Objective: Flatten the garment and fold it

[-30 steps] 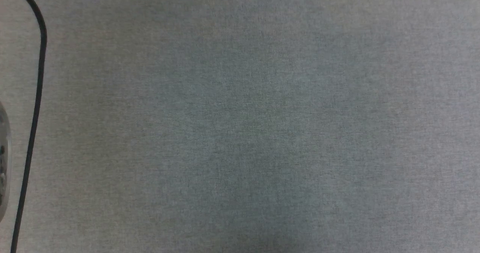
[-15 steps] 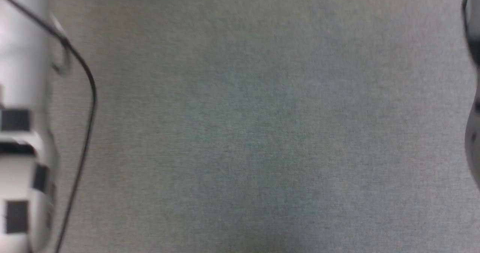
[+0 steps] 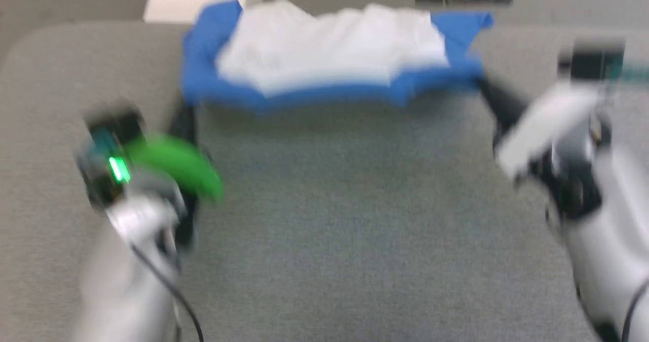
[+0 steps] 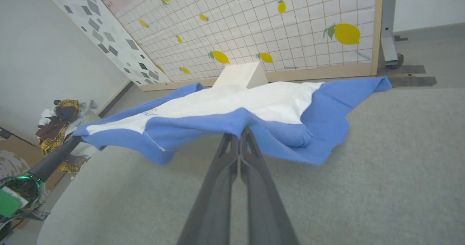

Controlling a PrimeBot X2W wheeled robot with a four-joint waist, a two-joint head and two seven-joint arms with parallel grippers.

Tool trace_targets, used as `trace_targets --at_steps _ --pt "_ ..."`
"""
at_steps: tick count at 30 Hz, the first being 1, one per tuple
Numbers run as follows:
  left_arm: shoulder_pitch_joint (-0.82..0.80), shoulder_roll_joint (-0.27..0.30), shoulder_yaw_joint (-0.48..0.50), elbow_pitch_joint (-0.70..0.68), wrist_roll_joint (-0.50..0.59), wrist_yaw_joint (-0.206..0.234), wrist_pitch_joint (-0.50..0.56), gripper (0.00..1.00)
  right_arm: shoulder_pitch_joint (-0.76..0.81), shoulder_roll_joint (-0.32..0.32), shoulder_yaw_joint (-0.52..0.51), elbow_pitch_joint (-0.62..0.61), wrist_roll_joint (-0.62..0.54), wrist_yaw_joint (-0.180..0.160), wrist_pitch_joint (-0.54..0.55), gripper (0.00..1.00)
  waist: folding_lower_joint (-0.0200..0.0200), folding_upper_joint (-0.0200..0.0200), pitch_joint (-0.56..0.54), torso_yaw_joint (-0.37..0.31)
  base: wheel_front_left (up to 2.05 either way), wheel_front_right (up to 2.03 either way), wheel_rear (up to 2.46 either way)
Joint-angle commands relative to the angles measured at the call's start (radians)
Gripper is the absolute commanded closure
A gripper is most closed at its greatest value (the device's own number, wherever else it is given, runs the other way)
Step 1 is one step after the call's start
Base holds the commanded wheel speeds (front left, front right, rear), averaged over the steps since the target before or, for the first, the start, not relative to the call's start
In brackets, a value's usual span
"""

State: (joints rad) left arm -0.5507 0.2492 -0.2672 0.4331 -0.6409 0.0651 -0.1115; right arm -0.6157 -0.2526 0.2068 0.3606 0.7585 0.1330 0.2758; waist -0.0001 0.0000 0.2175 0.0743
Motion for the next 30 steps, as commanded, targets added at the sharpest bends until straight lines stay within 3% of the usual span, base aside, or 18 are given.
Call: trace_targets --at_steps 1,11,16,24,30 --pt "0.089 0.011 0.001 -0.044 -0.01 0.03 0.024 1.0 0.076 -0.016 -0.025 -0.022 0.001 -0.002 -0.003 1.0 0.0001 0.0 -0.109 0.035 0.0 0.0 0.0" --pt "0.524 0.078 -0.072 -0.264 -0.029 0.174 0.279 1.0 0.483 -0.015 -0.103 -0.143 -0.117 -0.002 0.122 1.0 0.0001 0.0 -0.183 0.013 0.0 0.0 0.0" --pt "0.622 0.129 -0.102 -0.308 -0.027 0.226 0.403 1.0 0.607 -0.001 -0.149 -0.227 -0.174 -0.002 0.243 1.0 0.0001 0.0 -0.212 0.004 0.0 0.0 0.0" --pt "0.723 0.182 -0.146 -0.333 -0.047 0.292 0.6 1.0 0.756 0.022 -0.193 -0.361 -0.289 -0.002 0.528 1.0 0.0001 0.0 -0.23 -0.007 0.0 0.0 0.0" --pt "0.744 0.174 -0.141 -0.33 -0.075 0.304 0.627 1.0 0.805 0.053 -0.188 -0.411 -0.345 -0.002 0.643 1.0 0.0001 0.0 -0.23 -0.006 0.0 0.0 0.0"
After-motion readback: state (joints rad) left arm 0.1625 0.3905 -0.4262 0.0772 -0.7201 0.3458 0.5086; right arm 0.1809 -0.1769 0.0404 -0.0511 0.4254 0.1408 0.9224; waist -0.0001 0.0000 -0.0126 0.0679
